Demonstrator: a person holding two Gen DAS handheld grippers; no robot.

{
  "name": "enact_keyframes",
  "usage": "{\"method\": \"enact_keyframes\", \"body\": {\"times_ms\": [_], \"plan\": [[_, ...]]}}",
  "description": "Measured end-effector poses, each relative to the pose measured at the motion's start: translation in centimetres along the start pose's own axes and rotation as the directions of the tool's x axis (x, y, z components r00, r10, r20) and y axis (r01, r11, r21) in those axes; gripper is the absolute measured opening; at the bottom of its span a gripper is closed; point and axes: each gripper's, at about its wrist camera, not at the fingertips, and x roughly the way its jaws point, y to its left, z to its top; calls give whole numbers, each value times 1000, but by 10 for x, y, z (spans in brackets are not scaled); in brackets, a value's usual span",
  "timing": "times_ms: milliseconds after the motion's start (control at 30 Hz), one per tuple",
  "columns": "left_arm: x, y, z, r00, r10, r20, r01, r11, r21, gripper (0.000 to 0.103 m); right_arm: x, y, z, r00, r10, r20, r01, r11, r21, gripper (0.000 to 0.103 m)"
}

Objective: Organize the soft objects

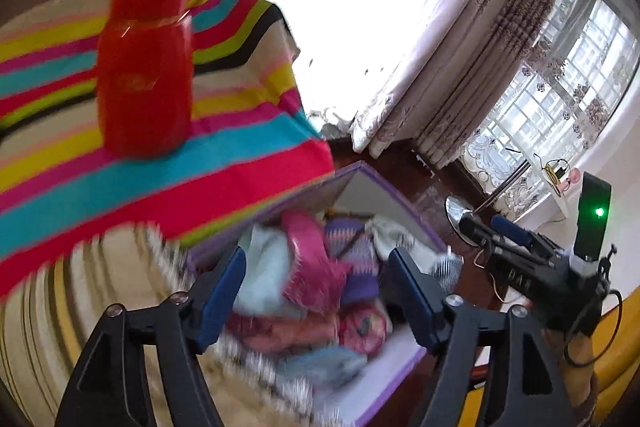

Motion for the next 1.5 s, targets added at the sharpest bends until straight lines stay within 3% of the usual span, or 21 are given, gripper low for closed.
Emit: {"method": "enact_keyframes", "body": {"times_ms": [200,367,467,733,1500], "plan": [[-8,17,-38,995,-2,-103,-6,997,-78,76,-18,19,-37,999,-12,-47,10,999,-34,73],[-6,11,-54,991,53,-125,-60,997,-48,76,-31,31,-61,997,-18,-81,15,999,-45,73],[1,8,-57,988,60,-141,-66,997,-37,83,-29,34,-69,994,-24,-105,19,998,-53,73],[6,9,-58,987,52,-150,-60,997,-48,90,-25,34,-69,993,-34,-117,27,998,-63,73],[8,7,-58,985,65,-158,-72,997,-35,90,-20,31,-70,991,-38,-128,31,998,-57,73]]}}
